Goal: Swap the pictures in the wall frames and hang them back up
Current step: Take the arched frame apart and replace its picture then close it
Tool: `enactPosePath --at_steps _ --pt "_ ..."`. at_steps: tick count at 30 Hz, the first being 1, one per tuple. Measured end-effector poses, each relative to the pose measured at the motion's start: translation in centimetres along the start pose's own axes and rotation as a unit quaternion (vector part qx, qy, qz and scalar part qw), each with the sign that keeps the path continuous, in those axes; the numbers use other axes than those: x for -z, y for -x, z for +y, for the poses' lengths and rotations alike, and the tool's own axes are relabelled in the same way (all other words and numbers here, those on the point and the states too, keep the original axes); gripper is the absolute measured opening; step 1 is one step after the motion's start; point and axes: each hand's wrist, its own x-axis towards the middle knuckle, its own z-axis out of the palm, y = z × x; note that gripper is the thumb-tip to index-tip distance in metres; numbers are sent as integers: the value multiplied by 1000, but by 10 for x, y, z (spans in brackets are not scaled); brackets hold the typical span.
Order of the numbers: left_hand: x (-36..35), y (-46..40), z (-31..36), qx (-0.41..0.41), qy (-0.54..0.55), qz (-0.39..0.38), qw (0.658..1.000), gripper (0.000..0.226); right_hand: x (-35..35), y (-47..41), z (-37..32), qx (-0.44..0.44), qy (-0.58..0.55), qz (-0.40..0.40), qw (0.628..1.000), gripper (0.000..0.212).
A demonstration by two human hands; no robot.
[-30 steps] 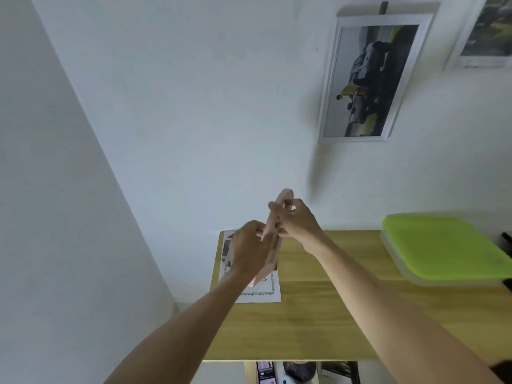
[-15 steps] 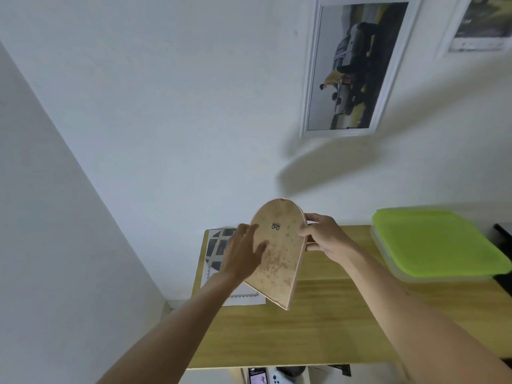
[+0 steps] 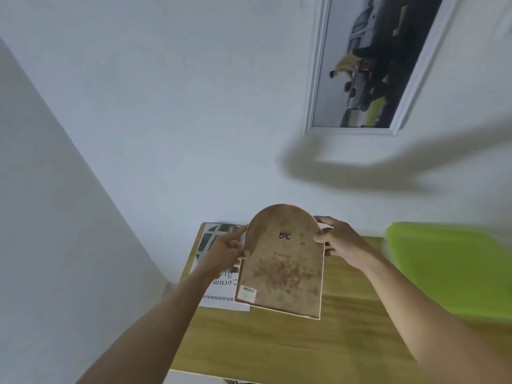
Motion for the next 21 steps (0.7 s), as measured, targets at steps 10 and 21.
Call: enactPosePath --at_steps 10,21 --pt "-32 11 -23 18 25 76 997 72 -26 -32 32 207 430 73 876 45" --pt "-49 14 -34 14 -28 126 992 66 -36 -31 26 95 464 32 880 48"
